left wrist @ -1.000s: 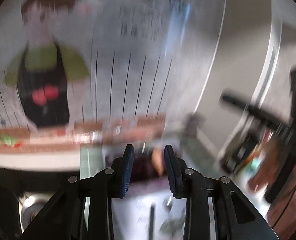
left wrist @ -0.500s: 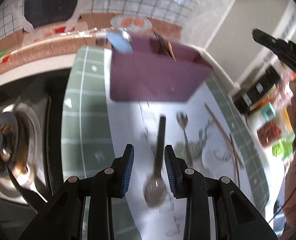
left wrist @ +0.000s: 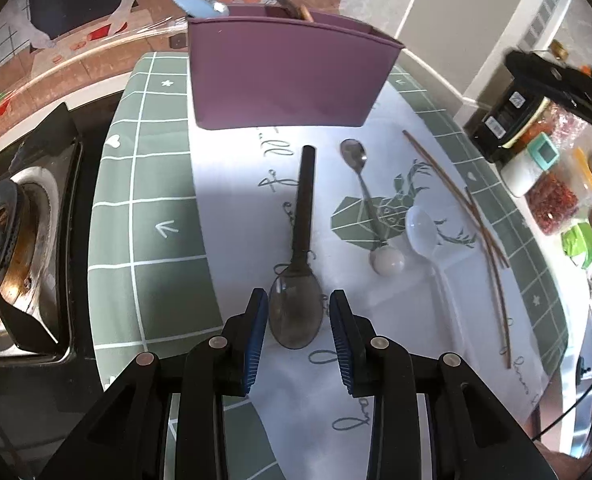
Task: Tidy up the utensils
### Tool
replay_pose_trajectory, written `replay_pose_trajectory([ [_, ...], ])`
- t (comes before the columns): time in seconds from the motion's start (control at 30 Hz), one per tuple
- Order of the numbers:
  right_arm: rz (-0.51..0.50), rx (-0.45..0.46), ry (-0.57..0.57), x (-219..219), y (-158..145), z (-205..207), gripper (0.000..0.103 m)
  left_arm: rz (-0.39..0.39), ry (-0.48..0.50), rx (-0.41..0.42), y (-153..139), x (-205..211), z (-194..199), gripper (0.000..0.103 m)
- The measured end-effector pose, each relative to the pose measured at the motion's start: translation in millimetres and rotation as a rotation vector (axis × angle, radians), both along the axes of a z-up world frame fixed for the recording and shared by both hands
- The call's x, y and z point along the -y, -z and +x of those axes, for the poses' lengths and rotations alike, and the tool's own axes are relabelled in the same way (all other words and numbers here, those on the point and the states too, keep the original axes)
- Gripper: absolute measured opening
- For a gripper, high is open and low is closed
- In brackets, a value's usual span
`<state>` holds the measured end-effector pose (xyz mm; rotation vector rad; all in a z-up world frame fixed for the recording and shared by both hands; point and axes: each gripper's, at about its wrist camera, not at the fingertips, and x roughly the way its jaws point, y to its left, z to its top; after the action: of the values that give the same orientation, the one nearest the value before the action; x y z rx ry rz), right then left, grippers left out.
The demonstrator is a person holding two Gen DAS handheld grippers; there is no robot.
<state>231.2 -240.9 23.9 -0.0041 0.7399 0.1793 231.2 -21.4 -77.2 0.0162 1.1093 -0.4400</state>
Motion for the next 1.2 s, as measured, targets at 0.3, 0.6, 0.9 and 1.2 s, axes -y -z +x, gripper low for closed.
replay_pose_trajectory([
  [0.3, -0.126, -0.055, 0.009, 6.0, 38.1, 5.1, 0.066, -0.010, -0.004, -0.023, 5.6, 5.9, 1.3, 0.033],
  [0.6, 0.031, -0.191, 0.039, 50.3, 60.8, 126.7, 0.038, -0.045, -0.084, -0.050, -4.1, -5.5, 14.0, 0.034],
  [0.9, 0.205, -0.331, 0.002, 47.0, 102.7, 244.1, 0.010, -0.072, -0.182, -0.061, -10.4, -28.7, 18.8, 0.035],
  [1.2, 0.502, -0.444, 0.030, 66.5, 137.7, 284.8, 0.006, -0.067, -0.232, -0.074, -5.5, -43.0, 20.6, 0.040],
])
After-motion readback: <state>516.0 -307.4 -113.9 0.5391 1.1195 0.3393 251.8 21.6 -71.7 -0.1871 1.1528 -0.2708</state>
